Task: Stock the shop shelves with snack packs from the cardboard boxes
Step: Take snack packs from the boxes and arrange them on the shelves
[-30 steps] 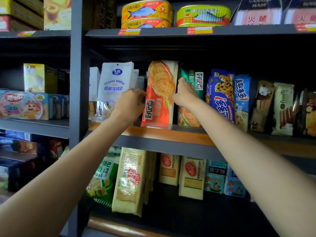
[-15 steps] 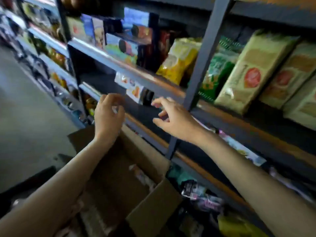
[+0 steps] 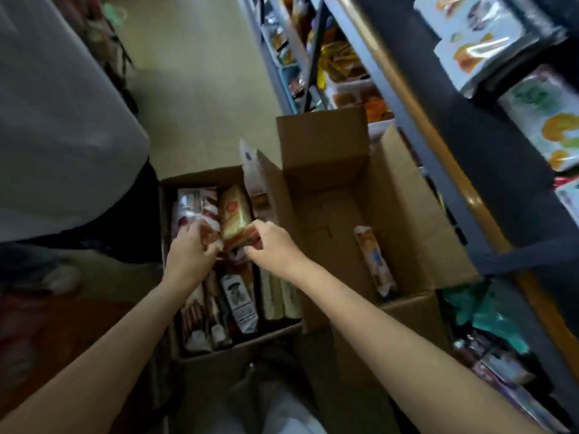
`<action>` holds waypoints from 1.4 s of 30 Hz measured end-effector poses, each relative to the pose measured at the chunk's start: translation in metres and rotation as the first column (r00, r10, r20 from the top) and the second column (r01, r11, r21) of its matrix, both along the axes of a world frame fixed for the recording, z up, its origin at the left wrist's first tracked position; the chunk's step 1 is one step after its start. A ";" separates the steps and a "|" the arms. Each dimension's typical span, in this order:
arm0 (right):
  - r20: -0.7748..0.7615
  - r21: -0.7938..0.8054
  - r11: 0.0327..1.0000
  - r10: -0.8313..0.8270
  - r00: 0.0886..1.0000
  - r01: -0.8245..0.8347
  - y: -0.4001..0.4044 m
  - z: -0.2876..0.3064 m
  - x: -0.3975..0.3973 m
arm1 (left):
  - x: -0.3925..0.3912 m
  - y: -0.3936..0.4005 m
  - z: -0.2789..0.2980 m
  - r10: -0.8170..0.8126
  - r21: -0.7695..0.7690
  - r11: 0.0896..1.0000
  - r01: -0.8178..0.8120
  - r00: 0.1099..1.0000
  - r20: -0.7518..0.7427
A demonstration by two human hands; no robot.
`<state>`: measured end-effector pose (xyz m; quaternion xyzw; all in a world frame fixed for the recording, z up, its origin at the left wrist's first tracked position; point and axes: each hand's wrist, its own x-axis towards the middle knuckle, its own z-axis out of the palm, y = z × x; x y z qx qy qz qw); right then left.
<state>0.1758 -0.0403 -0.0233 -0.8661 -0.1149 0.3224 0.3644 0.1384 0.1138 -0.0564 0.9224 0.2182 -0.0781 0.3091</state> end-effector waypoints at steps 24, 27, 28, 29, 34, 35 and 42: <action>-0.133 0.218 0.768 -0.588 0.798 0.602 0.101 -0.051 0.005 | -0.090 -0.013 0.015 0.679 -0.586 0.604 -0.540 0.734 0.023; 0.040 0.212 0.882 -0.439 0.898 0.421 0.056 0.022 -0.007 | -0.119 -0.023 0.025 0.607 -0.715 0.492 -0.497 0.785 -0.127; 0.048 0.217 0.879 -0.444 0.895 0.425 0.041 0.041 -0.009 | -0.107 -0.013 0.029 0.579 -0.739 0.472 -0.481 0.801 -0.151; 0.052 0.207 0.877 -0.452 0.891 0.433 0.027 0.055 -0.015 | -0.094 -0.006 0.035 0.558 -0.760 0.450 -0.469 0.812 -0.171; 0.173 0.191 0.922 -0.370 0.913 0.337 -0.029 0.098 -0.070 | -0.098 -0.052 0.061 0.426 -0.890 0.271 -0.366 0.875 -0.230; 0.216 0.195 0.926 -0.362 0.907 0.323 -0.041 0.106 -0.080 | -0.103 -0.062 0.065 0.392 -0.900 0.247 -0.359 0.886 -0.246; 0.290 0.290 0.880 -0.455 0.842 0.376 -0.146 0.152 -0.170 | -0.153 -0.155 0.091 0.156 -0.909 0.007 -0.417 0.898 -0.411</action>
